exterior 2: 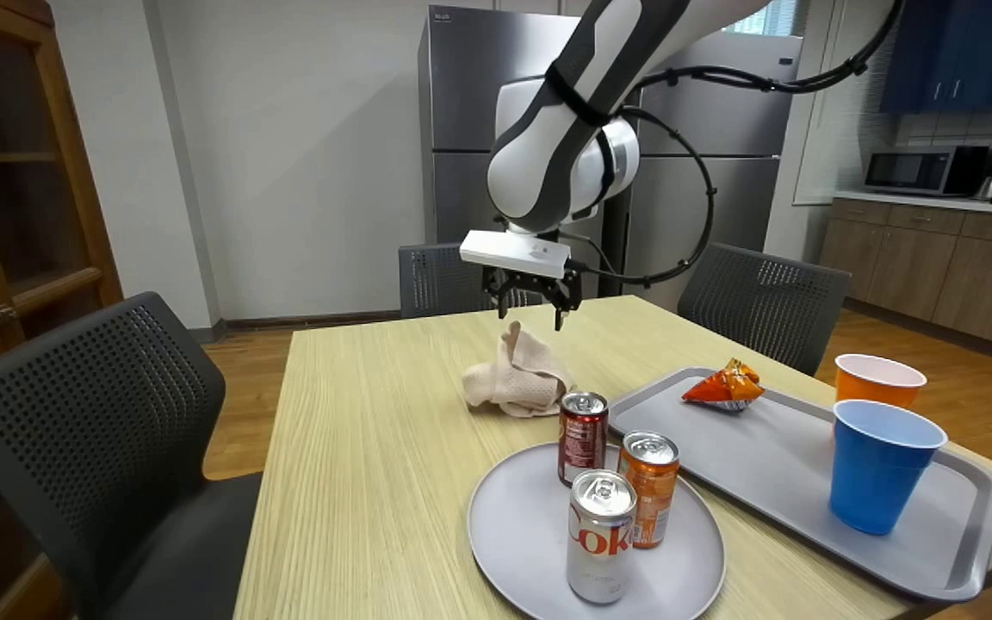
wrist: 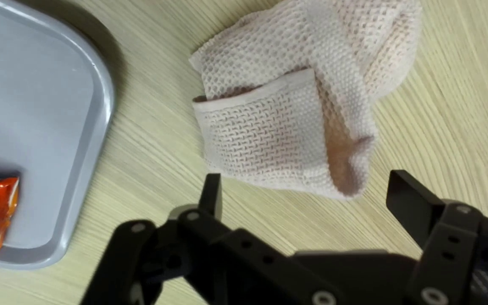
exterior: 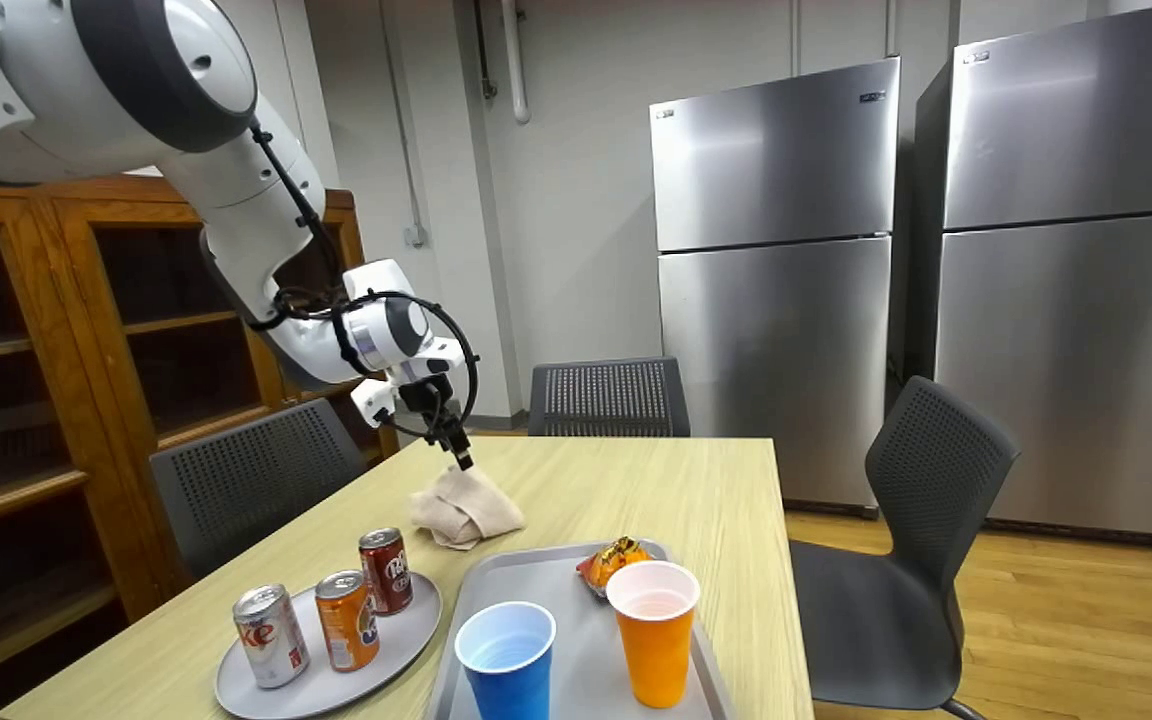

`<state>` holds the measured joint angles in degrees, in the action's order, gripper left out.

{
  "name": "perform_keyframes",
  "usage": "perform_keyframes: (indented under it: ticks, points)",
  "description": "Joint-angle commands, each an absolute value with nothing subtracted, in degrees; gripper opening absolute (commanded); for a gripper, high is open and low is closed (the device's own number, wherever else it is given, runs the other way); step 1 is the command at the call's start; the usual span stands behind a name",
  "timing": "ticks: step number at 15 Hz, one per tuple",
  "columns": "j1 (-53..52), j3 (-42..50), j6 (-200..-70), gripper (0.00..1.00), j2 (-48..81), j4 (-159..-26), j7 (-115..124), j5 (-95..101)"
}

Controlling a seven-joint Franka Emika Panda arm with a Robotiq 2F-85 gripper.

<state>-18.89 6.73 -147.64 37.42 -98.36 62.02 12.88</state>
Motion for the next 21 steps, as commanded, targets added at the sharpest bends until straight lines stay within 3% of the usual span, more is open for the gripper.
perform_keyframes:
  ticks: [1, 21]
  points:
    - [-19.0, 7.4, -148.4, 1.00, 31.4, -103.5, 62.7, 12.0]
    - [-11.1, 8.9, -149.0, 1.00, 8.7, -129.5, 61.4, 20.0]
